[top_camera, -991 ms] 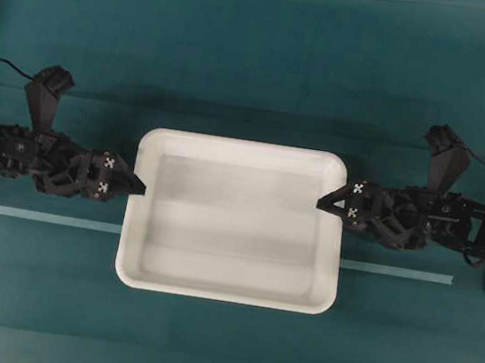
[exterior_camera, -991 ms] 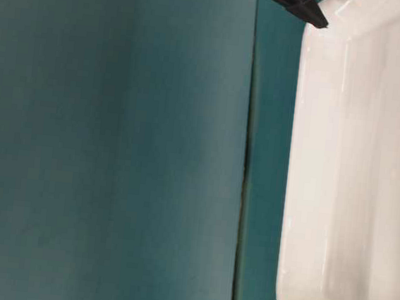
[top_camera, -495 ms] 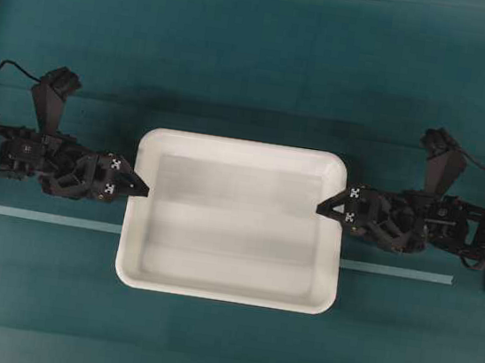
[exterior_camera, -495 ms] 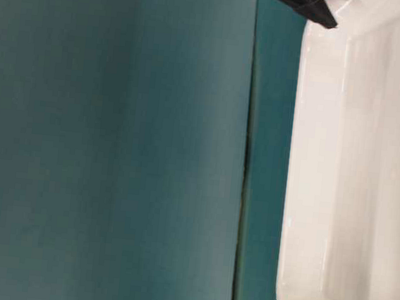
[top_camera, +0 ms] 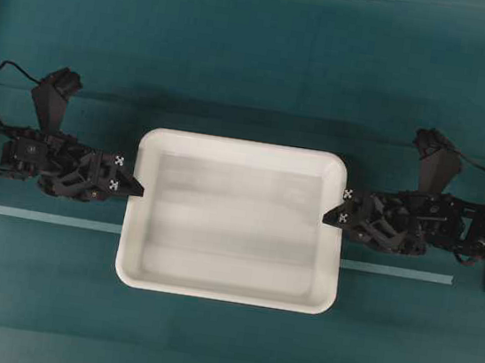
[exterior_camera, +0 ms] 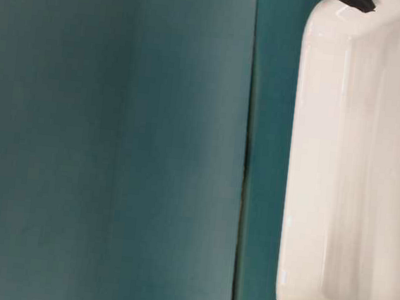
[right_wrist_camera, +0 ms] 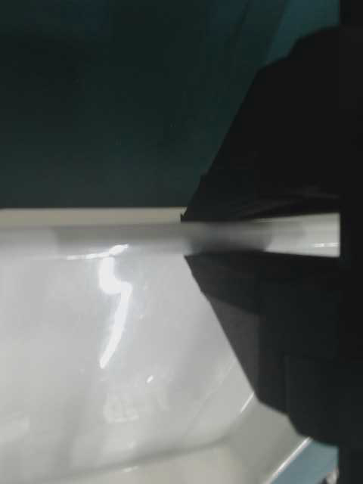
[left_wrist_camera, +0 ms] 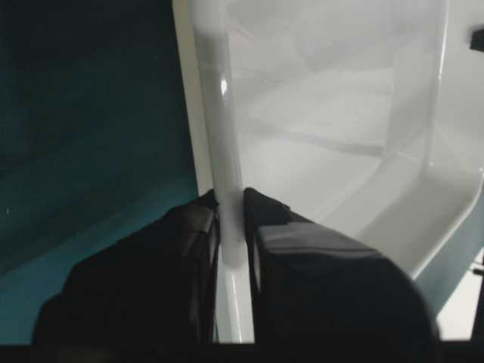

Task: Lift the white case with both hands.
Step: 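Position both open grippers over the tray's side rims and close on them, then lift the white tray upward with both grippers holding its side rims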

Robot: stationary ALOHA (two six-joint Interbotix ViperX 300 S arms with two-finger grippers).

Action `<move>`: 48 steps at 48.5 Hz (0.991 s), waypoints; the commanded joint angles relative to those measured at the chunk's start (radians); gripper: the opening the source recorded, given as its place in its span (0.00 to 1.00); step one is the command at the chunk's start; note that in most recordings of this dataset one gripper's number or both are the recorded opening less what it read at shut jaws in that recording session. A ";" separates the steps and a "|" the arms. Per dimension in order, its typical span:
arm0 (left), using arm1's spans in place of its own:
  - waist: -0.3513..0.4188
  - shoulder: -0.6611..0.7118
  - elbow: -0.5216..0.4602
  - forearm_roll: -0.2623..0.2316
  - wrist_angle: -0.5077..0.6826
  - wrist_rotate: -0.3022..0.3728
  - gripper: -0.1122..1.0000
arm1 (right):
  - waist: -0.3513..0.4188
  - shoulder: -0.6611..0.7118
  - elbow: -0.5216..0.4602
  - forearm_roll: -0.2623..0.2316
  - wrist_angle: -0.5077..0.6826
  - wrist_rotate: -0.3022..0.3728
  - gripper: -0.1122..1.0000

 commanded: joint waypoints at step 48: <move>-0.031 -0.394 -0.242 0.006 0.584 -0.147 0.16 | -0.118 -0.430 -0.153 -0.008 0.557 0.009 0.20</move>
